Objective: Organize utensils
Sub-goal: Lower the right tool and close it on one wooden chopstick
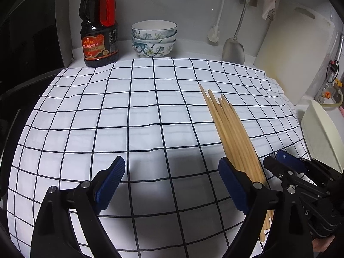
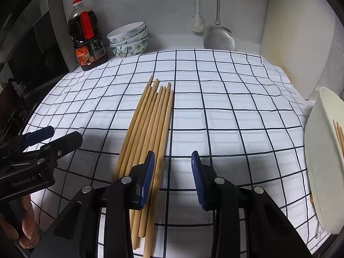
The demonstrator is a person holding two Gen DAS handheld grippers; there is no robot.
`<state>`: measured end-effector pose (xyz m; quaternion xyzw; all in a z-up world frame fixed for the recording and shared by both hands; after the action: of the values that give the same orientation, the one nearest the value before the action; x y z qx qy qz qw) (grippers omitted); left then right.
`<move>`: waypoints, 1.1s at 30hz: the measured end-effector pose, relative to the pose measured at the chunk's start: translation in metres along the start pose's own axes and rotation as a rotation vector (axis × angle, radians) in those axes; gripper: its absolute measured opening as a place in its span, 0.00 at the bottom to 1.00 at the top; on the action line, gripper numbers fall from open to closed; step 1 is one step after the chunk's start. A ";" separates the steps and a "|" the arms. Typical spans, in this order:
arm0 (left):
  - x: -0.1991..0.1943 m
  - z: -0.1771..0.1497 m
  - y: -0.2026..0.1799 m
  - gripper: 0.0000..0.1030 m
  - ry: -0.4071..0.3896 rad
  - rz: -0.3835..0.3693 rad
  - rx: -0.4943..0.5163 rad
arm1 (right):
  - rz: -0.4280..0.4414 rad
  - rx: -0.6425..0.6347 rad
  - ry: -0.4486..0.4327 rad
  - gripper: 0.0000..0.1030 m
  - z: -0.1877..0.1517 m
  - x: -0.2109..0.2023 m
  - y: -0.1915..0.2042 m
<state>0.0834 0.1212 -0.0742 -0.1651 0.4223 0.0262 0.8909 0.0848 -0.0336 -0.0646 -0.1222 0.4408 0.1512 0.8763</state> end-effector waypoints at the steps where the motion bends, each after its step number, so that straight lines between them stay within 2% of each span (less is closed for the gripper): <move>1: 0.001 0.000 0.000 0.85 0.002 0.001 -0.002 | -0.002 -0.004 0.004 0.33 0.000 0.001 0.001; 20: 0.009 -0.004 -0.005 0.85 0.025 0.009 0.004 | -0.035 -0.082 0.049 0.33 -0.010 0.008 0.007; 22: 0.010 -0.005 -0.006 0.85 0.029 0.013 0.007 | -0.026 -0.090 0.047 0.28 -0.009 0.009 0.008; 24: 0.012 -0.005 -0.008 0.85 0.034 0.016 0.009 | -0.026 -0.096 0.046 0.14 -0.008 0.010 0.008; 26: 0.013 -0.006 -0.010 0.85 0.036 0.019 0.013 | -0.028 -0.105 0.050 0.07 -0.007 0.010 0.006; 33: 0.021 -0.007 -0.018 0.85 0.048 0.036 0.022 | -0.035 -0.082 0.048 0.07 -0.011 0.011 -0.013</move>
<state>0.0946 0.1002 -0.0893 -0.1480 0.4466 0.0339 0.8818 0.0879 -0.0474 -0.0784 -0.1691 0.4528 0.1506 0.8624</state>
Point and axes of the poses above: each gripper's, at about its wrist camera, not at the fingertips, and x roughly the way its jaws point, y to its left, z to its top, the point moved 2 cm from there along x, roughly the way its jaws point, and after that the axes turned 13 degrees about -x, right-handed, at the moved point
